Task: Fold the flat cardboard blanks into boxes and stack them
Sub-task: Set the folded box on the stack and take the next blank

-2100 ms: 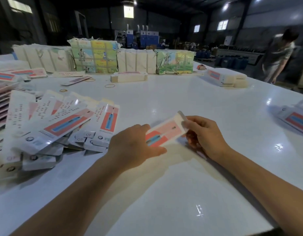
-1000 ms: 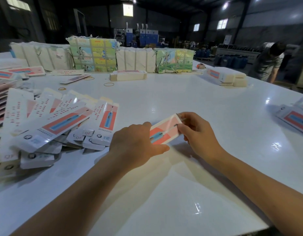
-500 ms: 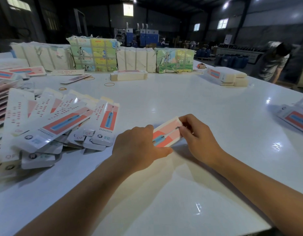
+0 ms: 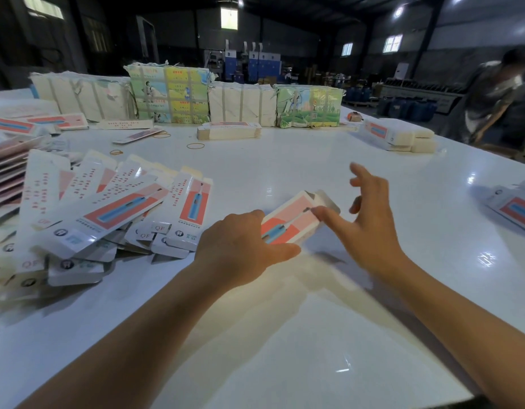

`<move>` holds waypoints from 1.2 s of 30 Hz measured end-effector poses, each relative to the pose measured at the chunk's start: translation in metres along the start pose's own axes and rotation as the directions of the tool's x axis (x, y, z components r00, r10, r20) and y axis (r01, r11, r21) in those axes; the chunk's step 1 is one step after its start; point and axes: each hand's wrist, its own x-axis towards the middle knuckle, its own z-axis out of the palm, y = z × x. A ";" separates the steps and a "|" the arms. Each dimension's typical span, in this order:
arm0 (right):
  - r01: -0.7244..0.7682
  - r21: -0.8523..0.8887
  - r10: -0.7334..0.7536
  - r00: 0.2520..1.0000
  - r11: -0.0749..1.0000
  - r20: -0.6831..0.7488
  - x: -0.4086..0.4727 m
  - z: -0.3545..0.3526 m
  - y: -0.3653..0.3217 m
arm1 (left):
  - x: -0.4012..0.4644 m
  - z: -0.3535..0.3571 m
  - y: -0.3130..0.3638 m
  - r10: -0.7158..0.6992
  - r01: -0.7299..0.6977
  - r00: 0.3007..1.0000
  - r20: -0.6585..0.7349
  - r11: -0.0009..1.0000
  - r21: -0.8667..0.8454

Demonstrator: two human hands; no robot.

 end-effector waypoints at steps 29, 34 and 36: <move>-0.247 0.719 0.034 0.954 0.650 0.297 -0.005 0.000 -0.010 | -0.008 -0.002 0.015 0.138 -0.121 0.986 -0.098 0.980 0.161; -0.250 0.695 0.049 0.954 0.675 0.295 -0.005 -0.001 -0.011 | -0.009 -0.002 0.017 0.163 -0.124 0.979 -0.120 0.952 0.279; -0.261 0.692 0.068 0.953 0.673 0.294 -0.004 0.000 -0.009 | -0.009 -0.002 0.017 0.179 -0.126 0.974 -0.140 0.939 0.321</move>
